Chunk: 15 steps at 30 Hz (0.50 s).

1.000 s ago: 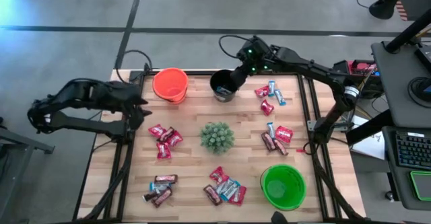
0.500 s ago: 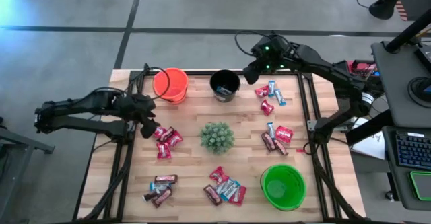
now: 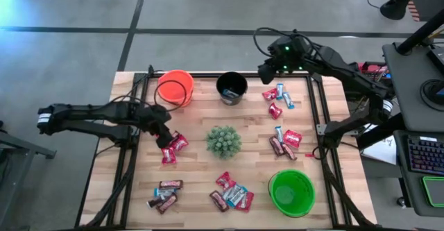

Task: Organize candy in baskets
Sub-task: Put the red candy into the orange bucket

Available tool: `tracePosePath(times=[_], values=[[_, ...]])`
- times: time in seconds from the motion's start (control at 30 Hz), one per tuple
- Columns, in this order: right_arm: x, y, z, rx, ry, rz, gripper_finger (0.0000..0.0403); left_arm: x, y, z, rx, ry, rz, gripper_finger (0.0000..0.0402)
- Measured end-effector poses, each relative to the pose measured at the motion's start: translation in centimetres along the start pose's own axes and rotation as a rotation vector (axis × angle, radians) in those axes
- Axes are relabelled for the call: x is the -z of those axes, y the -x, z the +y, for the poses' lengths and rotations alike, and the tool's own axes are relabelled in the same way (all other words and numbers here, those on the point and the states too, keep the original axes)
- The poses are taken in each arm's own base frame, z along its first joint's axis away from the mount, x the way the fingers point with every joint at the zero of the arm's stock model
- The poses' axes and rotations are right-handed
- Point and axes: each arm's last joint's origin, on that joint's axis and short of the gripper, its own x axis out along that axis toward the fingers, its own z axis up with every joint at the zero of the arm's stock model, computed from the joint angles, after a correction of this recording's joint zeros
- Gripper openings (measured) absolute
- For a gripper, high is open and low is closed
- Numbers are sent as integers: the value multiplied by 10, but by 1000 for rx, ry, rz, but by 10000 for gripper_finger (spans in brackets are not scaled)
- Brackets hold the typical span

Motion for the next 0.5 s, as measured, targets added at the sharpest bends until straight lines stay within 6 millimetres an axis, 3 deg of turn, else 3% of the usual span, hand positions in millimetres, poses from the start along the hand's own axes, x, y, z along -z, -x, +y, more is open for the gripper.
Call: tracePosePath(times=[0.33, 0.5], values=[[2, 1, -1, 6, 29, 20, 180, 2, -29, -13, -81, -54, 114, 224], [2, 4, -4, 105, 69, -4, 180, 1, -45, -22, -117, -74, 152, 224]])
